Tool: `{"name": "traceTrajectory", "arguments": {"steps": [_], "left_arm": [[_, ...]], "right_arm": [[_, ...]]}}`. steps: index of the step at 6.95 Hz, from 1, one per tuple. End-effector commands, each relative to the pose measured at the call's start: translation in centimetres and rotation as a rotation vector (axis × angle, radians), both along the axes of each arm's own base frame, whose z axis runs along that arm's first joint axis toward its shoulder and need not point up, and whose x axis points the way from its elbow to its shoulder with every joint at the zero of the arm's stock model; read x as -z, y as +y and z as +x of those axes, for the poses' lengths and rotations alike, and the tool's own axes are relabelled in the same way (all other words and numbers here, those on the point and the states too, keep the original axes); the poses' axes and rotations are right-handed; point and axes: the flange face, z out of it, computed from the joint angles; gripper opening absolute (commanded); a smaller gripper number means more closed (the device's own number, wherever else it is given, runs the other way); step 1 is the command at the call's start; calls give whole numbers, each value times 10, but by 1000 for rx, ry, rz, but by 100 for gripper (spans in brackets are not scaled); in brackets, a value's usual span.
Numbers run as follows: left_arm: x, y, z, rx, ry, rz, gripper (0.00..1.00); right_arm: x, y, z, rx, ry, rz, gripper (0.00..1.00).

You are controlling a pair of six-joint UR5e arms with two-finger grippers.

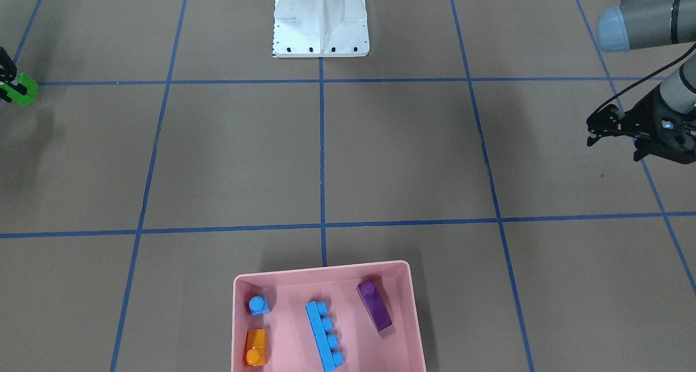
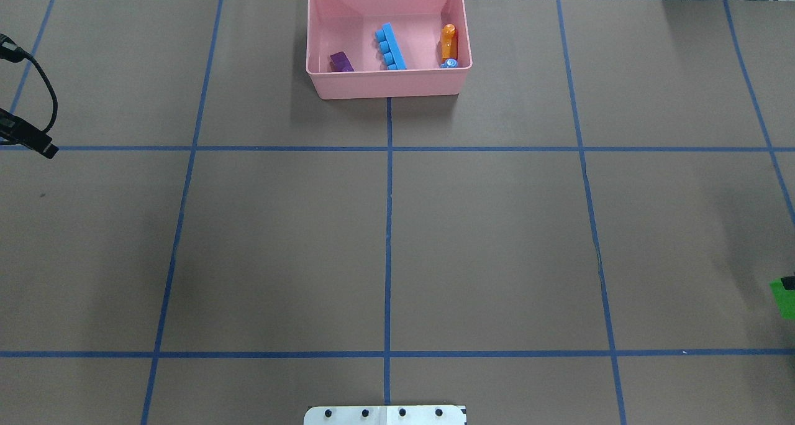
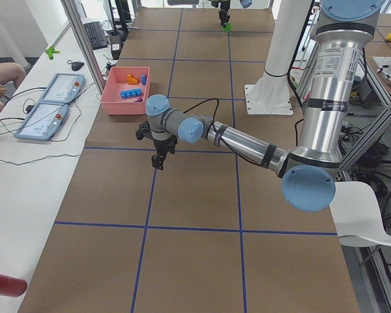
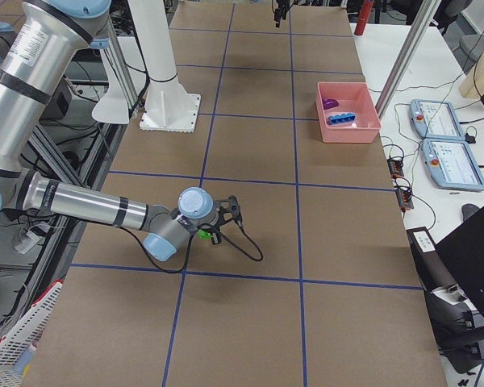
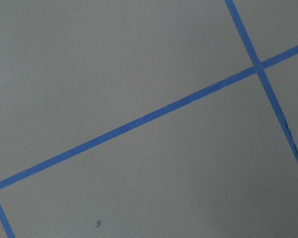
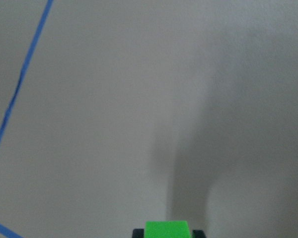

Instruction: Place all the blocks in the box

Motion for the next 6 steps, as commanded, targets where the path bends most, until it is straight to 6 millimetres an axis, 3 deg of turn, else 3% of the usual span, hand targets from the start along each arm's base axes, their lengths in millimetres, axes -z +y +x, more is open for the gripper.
{"name": "traceTrajectory", "arguments": {"steps": [1,2,3,6], "left_arm": [[-3,8,-4,1,9,-14,100],[-16,15,-10,5,-3,-34,100],[-22,9,-36,49,-7,-36,100],[-65,22,-140,133,-38,-27,100]], "right_arm": [[69,-68,-38,-51,-92,-92,0],[96,-94,-51,-53,-82,-112,0],[130,-120,-65,-55,-68,-137,0],[226,-191,-100,-60,-41,-188,0]]}}
